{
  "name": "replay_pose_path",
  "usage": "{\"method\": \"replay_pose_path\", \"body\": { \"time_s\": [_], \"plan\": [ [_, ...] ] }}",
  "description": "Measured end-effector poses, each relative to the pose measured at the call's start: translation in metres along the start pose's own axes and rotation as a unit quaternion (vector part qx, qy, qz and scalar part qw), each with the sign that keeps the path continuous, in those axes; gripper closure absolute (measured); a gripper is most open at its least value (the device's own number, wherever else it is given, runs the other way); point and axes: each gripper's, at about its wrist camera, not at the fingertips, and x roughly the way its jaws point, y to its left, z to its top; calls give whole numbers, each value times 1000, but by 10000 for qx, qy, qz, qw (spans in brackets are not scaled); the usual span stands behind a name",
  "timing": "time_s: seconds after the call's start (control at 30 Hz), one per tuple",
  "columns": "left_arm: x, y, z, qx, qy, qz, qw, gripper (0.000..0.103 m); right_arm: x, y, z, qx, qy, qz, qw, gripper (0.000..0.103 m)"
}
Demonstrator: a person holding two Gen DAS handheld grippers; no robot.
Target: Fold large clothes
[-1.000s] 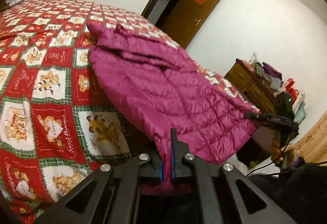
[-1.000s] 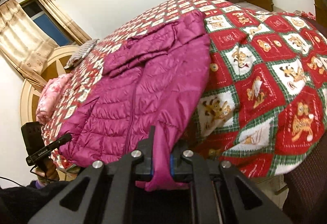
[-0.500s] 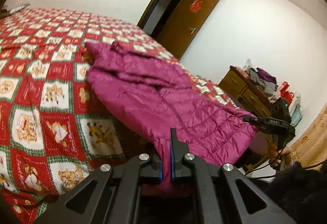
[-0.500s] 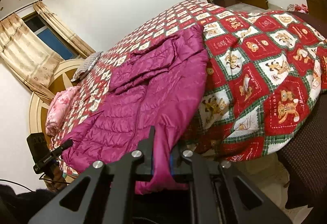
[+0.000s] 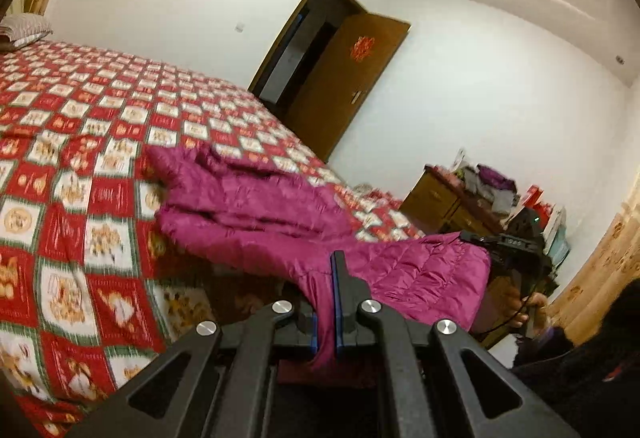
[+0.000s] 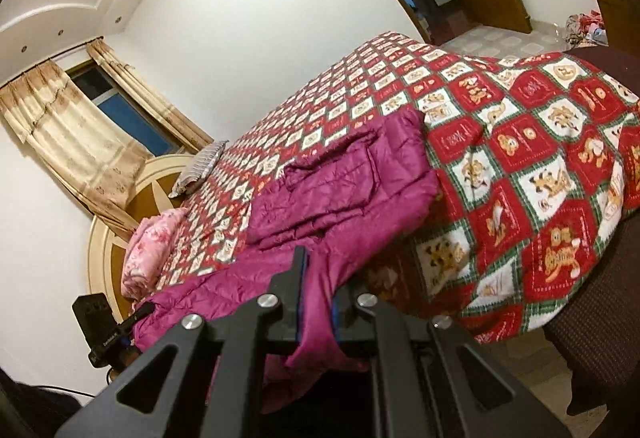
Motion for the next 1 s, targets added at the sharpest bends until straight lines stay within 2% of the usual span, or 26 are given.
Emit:
{"method": "replay_pose_path", "body": {
  "time_s": [0.2, 0.37, 0.53, 0.7, 0.87, 0.97, 1.0],
  "plan": [
    [-14, -7, 30, 243, -313, -190, 9990, 99, -12, 6, 38, 91, -322, 257, 9991, 91],
    [3, 18, 52, -90, -272, -90, 9995, 99, 3, 8, 64, 103, -355, 275, 9989, 91],
    [46, 66, 88, -739, -142, 392, 9964, 98, 49, -1, 96, 175, -212, 217, 9994, 91],
    [102, 116, 115, -1152, 114, 1071, 9875, 98, 116, -16, 138, 167, -92, -232, 9995, 91],
    [168, 166, 125, -1555, 458, 1662, 9727, 98, 191, -44, 165, 284, 127, -700, 9971, 91],
    [201, 190, 123, -1647, 656, 2036, 9629, 98, 236, -62, 169, 411, 258, -1019, 9936, 91],
    [214, 200, 120, -1699, 768, 2211, 9573, 98, 249, -68, 168, 455, 293, -1117, 9923, 91]
  ]
}}
